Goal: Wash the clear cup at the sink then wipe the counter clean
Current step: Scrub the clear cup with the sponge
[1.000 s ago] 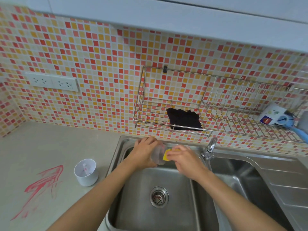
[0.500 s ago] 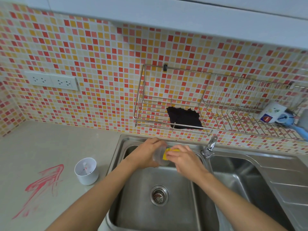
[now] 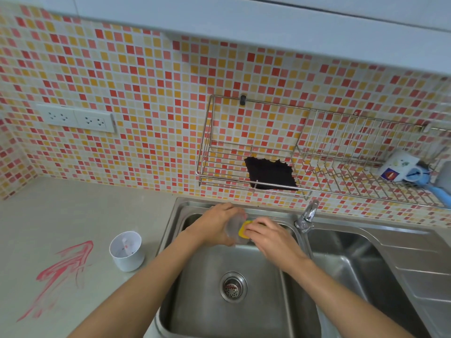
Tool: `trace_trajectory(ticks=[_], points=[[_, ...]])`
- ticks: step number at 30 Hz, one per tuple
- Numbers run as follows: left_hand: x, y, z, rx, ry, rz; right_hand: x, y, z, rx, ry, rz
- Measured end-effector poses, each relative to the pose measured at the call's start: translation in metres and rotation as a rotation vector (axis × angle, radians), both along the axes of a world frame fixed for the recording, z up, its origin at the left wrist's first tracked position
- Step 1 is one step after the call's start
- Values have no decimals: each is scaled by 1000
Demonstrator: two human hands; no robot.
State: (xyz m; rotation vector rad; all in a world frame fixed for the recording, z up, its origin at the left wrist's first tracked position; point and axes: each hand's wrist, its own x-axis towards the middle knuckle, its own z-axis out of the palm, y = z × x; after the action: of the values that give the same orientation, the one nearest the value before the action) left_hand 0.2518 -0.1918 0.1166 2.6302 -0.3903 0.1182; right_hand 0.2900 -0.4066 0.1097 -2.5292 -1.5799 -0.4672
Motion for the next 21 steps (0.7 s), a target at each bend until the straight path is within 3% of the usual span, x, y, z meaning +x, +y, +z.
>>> trace_trajectory(ticks=[7, 11, 15, 17, 19, 21], points=[[-4, -5, 3, -215, 29, 57, -1, 2, 1, 169, -26, -44], [-3, -11, -2, -176, -153, 171, -1, 10, 8, 200, 56, -47], [4, -1, -4, -82, -233, 198, -2, 23, 28, 254, 569, -151], [5, 3, -2, 31, -211, 204, 1, 25, 29, 256, 731, -188], [5, 5, 1, 122, -202, 207, 4, 25, 26, 218, 690, -182], [4, 6, 3, 124, -172, 171, 7, 23, 22, 116, 456, -89]])
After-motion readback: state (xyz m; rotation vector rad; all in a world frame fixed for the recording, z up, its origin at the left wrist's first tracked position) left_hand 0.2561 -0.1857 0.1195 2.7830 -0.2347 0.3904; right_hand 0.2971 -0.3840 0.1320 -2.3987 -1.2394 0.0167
